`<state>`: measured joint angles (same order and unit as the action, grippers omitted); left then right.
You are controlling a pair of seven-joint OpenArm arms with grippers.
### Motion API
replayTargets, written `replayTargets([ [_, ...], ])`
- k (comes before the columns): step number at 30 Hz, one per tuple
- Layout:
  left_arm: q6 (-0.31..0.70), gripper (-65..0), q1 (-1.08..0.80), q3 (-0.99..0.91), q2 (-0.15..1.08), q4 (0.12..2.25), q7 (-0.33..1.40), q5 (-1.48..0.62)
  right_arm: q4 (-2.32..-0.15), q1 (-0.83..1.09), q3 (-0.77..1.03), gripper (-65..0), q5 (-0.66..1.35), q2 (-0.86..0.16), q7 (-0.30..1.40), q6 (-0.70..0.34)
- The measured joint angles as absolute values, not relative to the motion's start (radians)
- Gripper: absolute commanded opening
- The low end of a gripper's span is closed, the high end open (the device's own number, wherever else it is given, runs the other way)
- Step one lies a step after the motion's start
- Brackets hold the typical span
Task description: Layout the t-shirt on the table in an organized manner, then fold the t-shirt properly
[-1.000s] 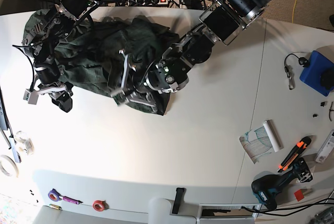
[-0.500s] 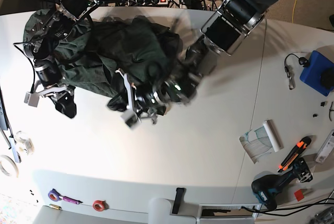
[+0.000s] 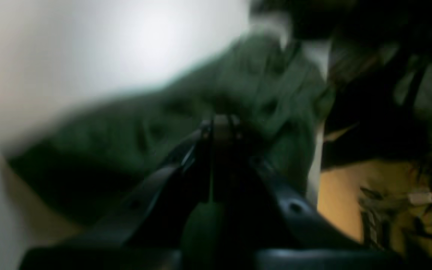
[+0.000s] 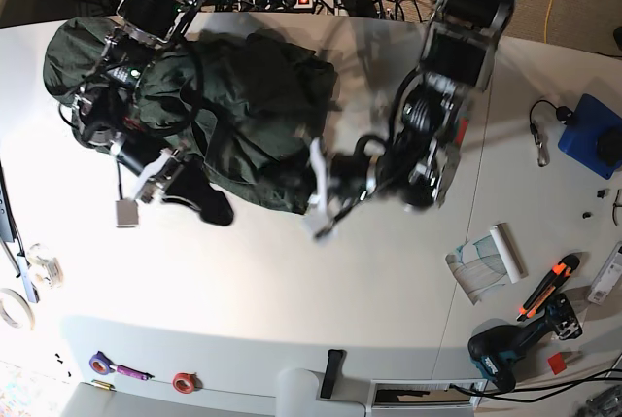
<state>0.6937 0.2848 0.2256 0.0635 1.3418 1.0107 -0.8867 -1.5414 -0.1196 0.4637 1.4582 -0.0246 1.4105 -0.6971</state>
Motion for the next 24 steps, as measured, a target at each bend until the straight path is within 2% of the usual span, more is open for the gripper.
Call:
replayTargets([
  [5,0.693,-65.0,0.202,0.228,0.076,1.34,1.016,-0.888,-1.544,-0.065,0.459,-65.0,1.449,-0.025,1.416,-0.696],
  [9,0.693,-65.0,0.182,0.228,0.075,1.341,0.958,-0.86,-1.601,-0.014,0.492,-65.0,1.44,-0.025,1.415,-0.696],
  [15,0.637,-65.0,0.178,0.228,0.07,1.341,0.892,-0.715,-1.652,0.014,0.53,-65.0,1.196,-0.027,1.414,-0.697],
  [19,0.586,-65.0,0.178,0.228,0.069,1.341,0.865,-0.648,-1.651,0.019,0.476,-65.0,1.065,-0.027,1.416,-0.697],
  [24,0.545,-65.0,0.178,0.228,0.066,1.345,0.846,-0.593,-1.651,0.019,0.36,-65.0,1.028,-0.027,1.414,-0.697],
])
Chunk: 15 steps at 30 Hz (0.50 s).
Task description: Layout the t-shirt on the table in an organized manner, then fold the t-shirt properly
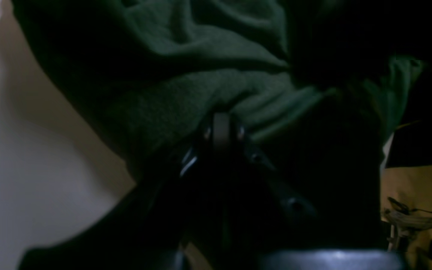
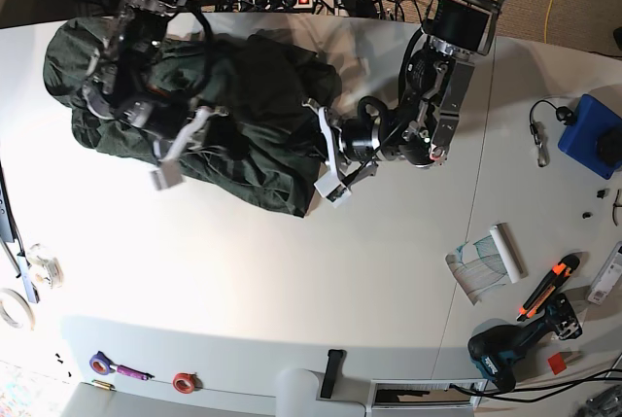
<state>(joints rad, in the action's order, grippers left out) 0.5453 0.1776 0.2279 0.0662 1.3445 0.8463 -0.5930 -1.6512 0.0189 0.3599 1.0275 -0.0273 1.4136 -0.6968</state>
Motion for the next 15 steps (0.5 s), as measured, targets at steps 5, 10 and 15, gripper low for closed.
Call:
replayTargets([
  [5,0.542,-65.0,0.171,0.228,0.066,1.345,0.838,-0.591,-1.651,0.017,0.303,-65.0,0.918,-0.027,1.414,-0.696],
  [10,0.539,-65.0,0.167,0.228,0.067,1.348,0.836,-0.591,-1.651,0.018,0.314,-65.0,0.696,-0.027,1.368,-0.697],
  [15,0.539,-65.0,0.167,0.228,0.067,1.348,0.836,-0.591,-1.651,0.007,0.321,-65.0,0.45,-0.027,1.168,-0.628],
])
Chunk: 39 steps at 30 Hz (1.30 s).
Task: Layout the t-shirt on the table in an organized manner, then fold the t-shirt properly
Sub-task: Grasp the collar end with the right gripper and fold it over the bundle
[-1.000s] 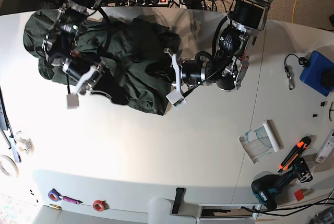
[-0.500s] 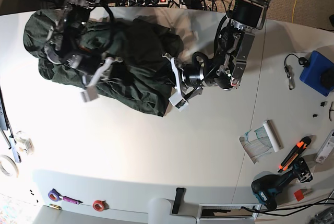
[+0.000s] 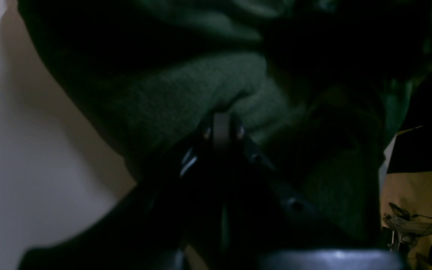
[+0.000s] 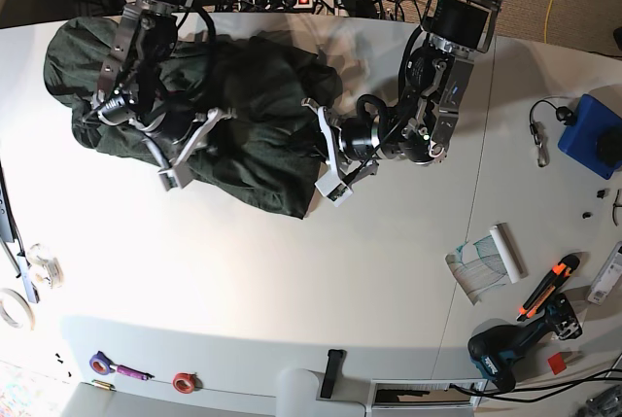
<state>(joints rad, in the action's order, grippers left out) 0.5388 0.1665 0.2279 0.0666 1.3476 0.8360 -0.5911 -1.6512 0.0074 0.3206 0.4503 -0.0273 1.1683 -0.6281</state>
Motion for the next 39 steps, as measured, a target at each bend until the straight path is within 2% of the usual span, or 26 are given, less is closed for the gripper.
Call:
replayTargets([
  [7,0.539,-65.0,0.167,0.228,0.067,1.348,0.836,-0.591,-1.651,-0.086,0.321,-65.0,0.25,-0.027,1.057,-0.484],
  [10,0.539,-65.0,0.166,0.228,0.067,1.348,0.836,-0.591,-1.651,-0.134,0.321,-65.0,0.252,-0.027,1.046,-0.445],
  [12,0.539,-65.0,0.167,0.228,0.067,1.348,0.836,-0.591,-1.651,-0.153,0.323,-65.0,0.347,-0.028,1.067,-0.444],
  [18,0.543,-65.0,0.167,0.228,0.066,1.348,0.827,-0.564,-1.663,-0.099,0.323,-65.0,0.82,-0.021,1.23,-0.573],
  [24,0.543,-65.0,0.166,0.228,0.066,1.348,0.819,-0.56,-1.784,0.069,0.323,-65.0,1.014,0.015,1.302,-0.651],
  [30,0.543,-65.0,0.164,0.228,0.066,1.348,0.81,-0.557,-1.944,0.193,0.322,-65.0,1.052,0.045,1.306,-0.655],
  [35,0.543,-65.0,0.164,0.228,0.066,1.348,0.81,-0.558,-1.945,0.265,0.304,-65.0,1.086,0.104,1.309,-0.655],
  [39,0.543,-65.0,0.164,0.228,0.066,1.348,0.81,-0.556,-1.945,0.314,0.262,-65.0,1.063,0.107,1.311,-0.656],
])
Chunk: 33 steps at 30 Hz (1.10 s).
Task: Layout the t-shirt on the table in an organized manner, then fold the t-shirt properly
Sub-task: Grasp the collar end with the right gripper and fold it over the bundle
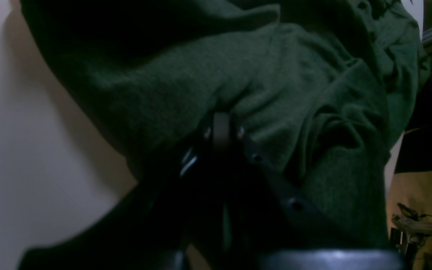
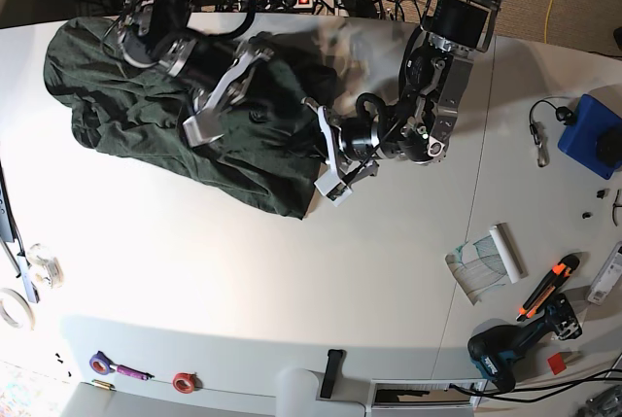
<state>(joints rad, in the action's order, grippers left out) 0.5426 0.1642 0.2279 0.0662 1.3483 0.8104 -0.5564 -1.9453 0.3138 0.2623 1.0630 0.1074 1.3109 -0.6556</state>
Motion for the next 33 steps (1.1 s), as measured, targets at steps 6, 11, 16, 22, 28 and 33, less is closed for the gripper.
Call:
replayTargets([
  [6,0.543,-65.0,0.164,0.228,0.067,1.348,0.807,-0.55,-1.945,0.37,0.258,-65.0,0.892,0.105,1.324,-0.653],
  [11,0.543,-65.0,0.164,0.228,0.067,1.348,0.806,-0.55,-1.945,0.392,0.258,-65.0,0.868,0.082,1.325,-0.625],
  [16,0.55,-65.0,0.164,0.228,0.067,1.348,0.794,-0.522,-1.945,0.405,0.258,-65.0,0.864,0.038,1.34,-0.594],
  [22,0.531,-65.0,0.166,0.228,0.083,1.349,0.775,-0.523,-1.945,0.41,0.317,-65.0,0.812,0.021,1.326,-0.584],
  [28,0.531,-65.0,0.167,0.228,0.092,1.349,0.765,-0.524,-1.945,0.41,0.488,-65.0,0.727,0.02,1.267,-0.579],
  [33,0.53,-65.0,0.167,0.228,0.093,1.349,0.765,-0.53,-1.945,0.411,0.593,-65.0,0.791,0.02,1.267,-0.576],
])
